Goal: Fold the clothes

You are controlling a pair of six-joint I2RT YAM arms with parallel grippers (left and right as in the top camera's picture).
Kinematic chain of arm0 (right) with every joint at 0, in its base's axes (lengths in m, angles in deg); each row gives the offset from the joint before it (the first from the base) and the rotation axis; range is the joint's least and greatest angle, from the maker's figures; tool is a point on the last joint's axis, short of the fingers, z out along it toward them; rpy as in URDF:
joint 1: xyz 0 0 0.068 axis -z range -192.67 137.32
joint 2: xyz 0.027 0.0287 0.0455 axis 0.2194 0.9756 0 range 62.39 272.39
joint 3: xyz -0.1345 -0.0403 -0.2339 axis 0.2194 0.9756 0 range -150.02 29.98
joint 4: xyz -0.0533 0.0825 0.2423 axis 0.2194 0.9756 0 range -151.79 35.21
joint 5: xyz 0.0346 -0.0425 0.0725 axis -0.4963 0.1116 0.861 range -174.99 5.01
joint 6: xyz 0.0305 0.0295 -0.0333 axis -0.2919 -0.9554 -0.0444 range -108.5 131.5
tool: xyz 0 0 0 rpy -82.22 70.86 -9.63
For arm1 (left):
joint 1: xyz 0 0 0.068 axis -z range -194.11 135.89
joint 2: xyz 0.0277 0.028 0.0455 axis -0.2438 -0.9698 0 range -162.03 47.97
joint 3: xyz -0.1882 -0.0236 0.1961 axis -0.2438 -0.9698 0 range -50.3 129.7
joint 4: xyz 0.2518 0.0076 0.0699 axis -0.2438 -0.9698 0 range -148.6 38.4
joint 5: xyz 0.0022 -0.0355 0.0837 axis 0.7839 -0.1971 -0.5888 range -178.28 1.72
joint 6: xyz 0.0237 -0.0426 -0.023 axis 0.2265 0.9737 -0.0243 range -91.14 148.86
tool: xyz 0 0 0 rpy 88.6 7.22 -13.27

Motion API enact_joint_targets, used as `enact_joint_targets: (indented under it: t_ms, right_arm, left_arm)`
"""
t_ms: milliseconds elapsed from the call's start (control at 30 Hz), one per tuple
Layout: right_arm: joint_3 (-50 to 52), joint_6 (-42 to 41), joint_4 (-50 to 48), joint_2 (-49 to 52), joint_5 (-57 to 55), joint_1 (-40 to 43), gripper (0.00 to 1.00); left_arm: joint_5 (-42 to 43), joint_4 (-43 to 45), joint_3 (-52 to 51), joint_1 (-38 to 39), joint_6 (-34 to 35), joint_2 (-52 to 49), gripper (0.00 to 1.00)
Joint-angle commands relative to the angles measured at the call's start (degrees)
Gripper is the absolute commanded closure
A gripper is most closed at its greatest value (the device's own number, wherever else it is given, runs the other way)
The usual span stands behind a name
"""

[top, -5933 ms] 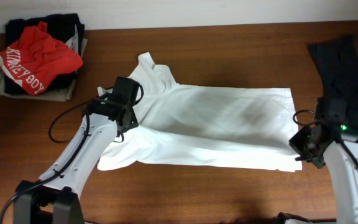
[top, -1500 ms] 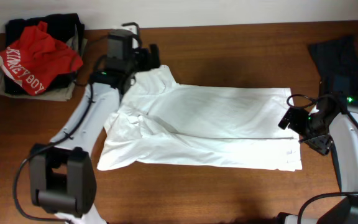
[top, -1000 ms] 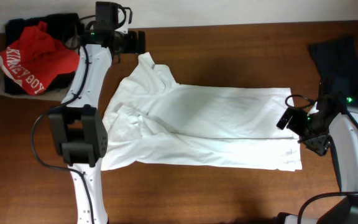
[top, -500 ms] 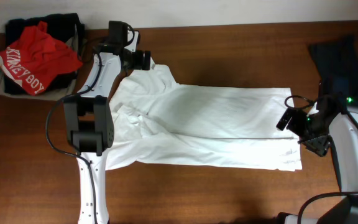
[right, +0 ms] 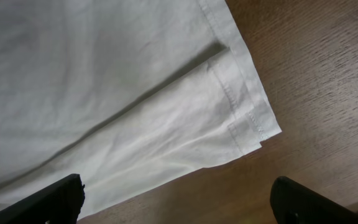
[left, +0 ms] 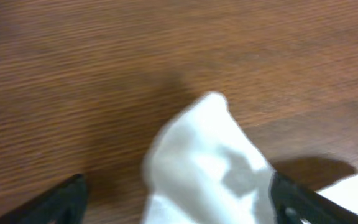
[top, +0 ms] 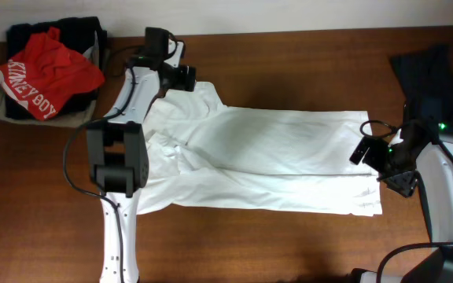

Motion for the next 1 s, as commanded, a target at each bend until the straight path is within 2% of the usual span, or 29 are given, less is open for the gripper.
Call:
enact_joint_targets:
  t_ms: [0, 67, 100, 300, 400, 433, 467, 567, 767, 967]
  right_arm:
    - [0.2, 0.5, -0.2, 0.1, 0.1, 0.3, 0.01]
    - [0.2, 0.5, -0.2, 0.1, 0.1, 0.3, 0.01]
    - [0.2, 0.5, -0.2, 0.1, -0.1, 0.3, 0.01]
    - [0.2, 0.9, -1.6, 0.1, -0.3, 0.3, 0.01]
    - [-0.4, 8.2, -2.0, 0.1, -0.3, 0.3, 0.01]
    - [-0.9, 9.6, -2.0, 0.1, -0.3, 0.3, 0.01]
    - [-2.0, 9.8, -2.0, 0.1, -0.3, 0.3, 0.01]
    - [-5.5, 9.8, -3.6, 0.1, -0.3, 0.4, 0.01]
    - [-9.4, 15.9, -18.3, 1.7, 3.1, 0.3, 0.02]
    - [-10.8, 18.9, -25.6, 11.3, 6.5, 0.1, 0.01]
  left_arm:
    - [-4.5, -0.6, 0.8, 2.8, -1.7, -1.7, 0.32]
    - [-7.9, -0.4, 0.8, 3.2, -1.6, -1.7, 0.53]
    - [-9.0, -0.3, 0.8, 3.3, -1.6, -1.7, 0.60]
    - [-11.2, 0.9, 0.8, 3.0, -0.6, -1.7, 0.64]
    - [-11.4, 0.8, 0.8, 2.2, -0.6, -1.7, 0.82]
    - [-11.6, 0.8, 0.8, 1.8, -0.5, -1.7, 0.92]
    - [-12.2, 0.7, 0.8, 1.3, -0.5, -1.7, 0.98]
    - [-12.4, 0.4, 0.8, 0.7, -0.5, -1.7, 0.99]
    - [-12.4, 0.0, 0.8, 0.4, -0.5, -1.7, 0.99]
    - [-12.1, -0.3, 0.8, 0.5, 0.1, -1.7, 0.99]
